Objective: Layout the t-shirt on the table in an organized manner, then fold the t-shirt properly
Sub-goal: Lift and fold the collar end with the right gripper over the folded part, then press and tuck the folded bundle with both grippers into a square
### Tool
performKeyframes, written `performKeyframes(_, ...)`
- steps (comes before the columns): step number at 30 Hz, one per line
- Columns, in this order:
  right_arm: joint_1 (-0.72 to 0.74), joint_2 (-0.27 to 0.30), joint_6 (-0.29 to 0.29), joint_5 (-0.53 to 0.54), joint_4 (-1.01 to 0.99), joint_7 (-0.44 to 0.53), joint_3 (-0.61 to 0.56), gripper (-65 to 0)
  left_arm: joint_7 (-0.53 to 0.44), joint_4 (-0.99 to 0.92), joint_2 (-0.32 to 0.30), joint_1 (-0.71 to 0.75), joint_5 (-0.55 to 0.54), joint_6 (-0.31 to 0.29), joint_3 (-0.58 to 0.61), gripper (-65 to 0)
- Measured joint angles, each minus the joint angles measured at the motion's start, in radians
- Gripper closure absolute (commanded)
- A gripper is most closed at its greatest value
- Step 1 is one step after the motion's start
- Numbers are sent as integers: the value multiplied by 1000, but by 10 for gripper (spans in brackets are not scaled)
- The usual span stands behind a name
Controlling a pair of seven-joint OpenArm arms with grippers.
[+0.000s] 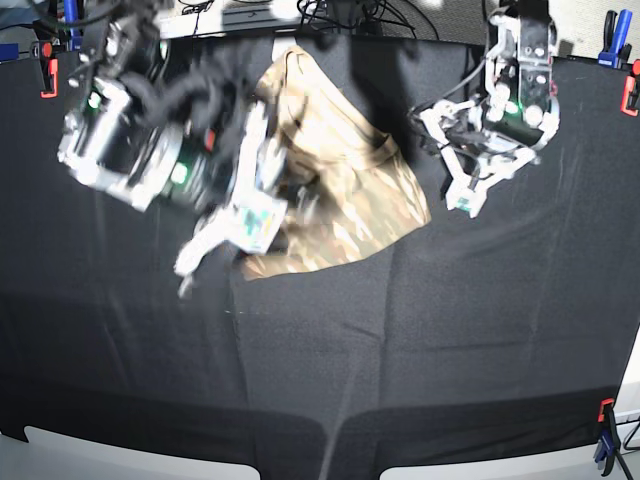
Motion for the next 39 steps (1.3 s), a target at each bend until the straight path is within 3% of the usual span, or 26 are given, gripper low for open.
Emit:
performKeyframes(3,55,0,-35,-155,-18,25,1,-207,10,101,-6,1,-113,-71,0,-311)
performKeyframes(6,98,0,-40,-206,-113,78,0,-274,34,207,-3,-2,-247,-101,1,-311)
performKeyframes(8,136,0,-40,-232,-208,72,0,-276,34,239,-3,5,-364,-140,2,-311)
performKeyframes(14,334,-1,-92,-216,-513,35,0,-276,58,238,-8,84,-629,-151,3,-311)
performKeyframes(18,455,0,-92,-163,-722,-26,0,-276,51,238,-8,109,-751,-185,97,-311)
performKeyframes(23,555,0,-92,-164,-952,-55,0,-276,42,238,0,130,-724,-185,328,-311)
performKeyframes(25,569,0,-92,-164,-1023,-55,0,-276,-10,238,0,130,-633,-182,416,-311)
performKeyframes(27,575,0,-91,-158,-1082,-56,0,-276,-56,238,0,130,-493,-124,480,-311)
performKeyframes(29,575,0,-64,-144,-1133,-54,0,-276,-116,218,-1,130,-392,-75,509,-311)
performKeyframes(31,574,0,-17,-115,-1183,-54,0,-276,-156,165,-2,127,-362,-49,517,-311)
performKeyframes(33,573,0,15,-87,-1214,-52,0,-276,-170,101,-3,124,-343,-53,516,-311)
performKeyframes(39,575,-3,26,-31,-1247,-29,0,-276,-186,-21,-3,94,-273,-53,517,-311)
